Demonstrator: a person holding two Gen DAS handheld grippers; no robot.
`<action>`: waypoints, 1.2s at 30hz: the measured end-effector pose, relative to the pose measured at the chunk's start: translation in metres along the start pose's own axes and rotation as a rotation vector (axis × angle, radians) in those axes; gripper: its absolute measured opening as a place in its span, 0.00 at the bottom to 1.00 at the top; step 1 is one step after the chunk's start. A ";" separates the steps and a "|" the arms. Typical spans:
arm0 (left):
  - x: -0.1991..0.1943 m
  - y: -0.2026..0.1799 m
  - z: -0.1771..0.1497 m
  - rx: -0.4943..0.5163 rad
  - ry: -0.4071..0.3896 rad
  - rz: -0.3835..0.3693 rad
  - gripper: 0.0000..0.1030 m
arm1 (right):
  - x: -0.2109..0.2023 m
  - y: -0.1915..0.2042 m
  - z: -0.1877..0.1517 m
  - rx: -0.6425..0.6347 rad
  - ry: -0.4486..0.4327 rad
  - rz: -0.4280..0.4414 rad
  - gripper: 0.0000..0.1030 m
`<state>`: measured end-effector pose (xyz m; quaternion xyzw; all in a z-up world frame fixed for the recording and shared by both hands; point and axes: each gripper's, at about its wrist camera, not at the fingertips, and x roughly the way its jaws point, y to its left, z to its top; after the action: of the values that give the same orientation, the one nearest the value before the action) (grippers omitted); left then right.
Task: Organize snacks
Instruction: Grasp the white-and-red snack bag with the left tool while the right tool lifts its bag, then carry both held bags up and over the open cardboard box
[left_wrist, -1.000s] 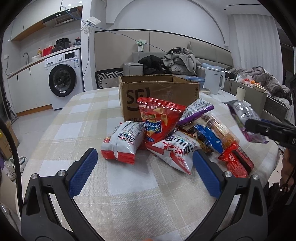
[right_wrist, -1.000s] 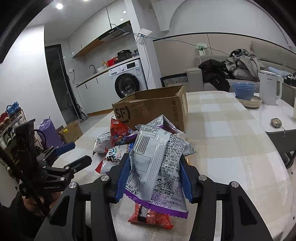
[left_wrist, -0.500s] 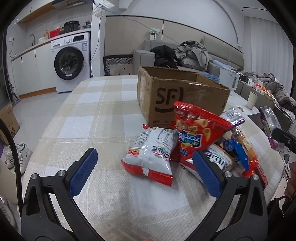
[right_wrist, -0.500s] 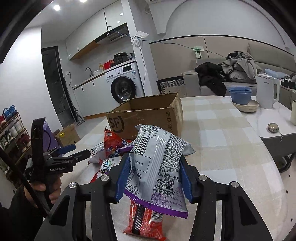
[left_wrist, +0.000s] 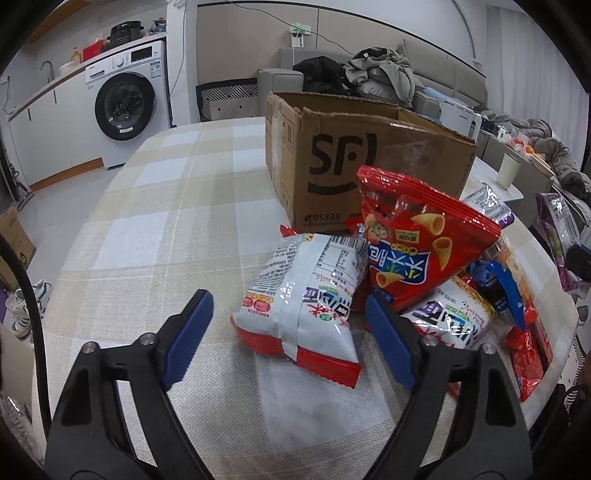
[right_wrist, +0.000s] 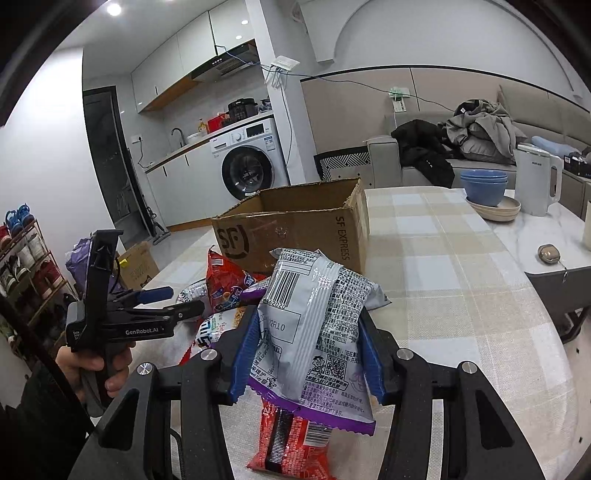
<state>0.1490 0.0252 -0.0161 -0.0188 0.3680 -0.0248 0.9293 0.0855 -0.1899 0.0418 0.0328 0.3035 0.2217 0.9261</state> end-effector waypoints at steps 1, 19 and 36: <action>0.003 0.000 0.000 0.000 0.009 -0.008 0.73 | 0.000 0.000 0.000 0.000 0.001 0.000 0.50; -0.008 0.008 -0.011 -0.044 0.006 -0.010 0.52 | 0.000 -0.002 -0.002 0.001 0.001 -0.005 0.50; -0.054 0.013 -0.019 -0.073 -0.092 0.020 0.52 | 0.002 -0.007 -0.004 0.002 0.009 -0.013 0.50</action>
<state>0.0970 0.0414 0.0066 -0.0501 0.3258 -0.0012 0.9441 0.0875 -0.1958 0.0363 0.0310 0.3081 0.2155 0.9261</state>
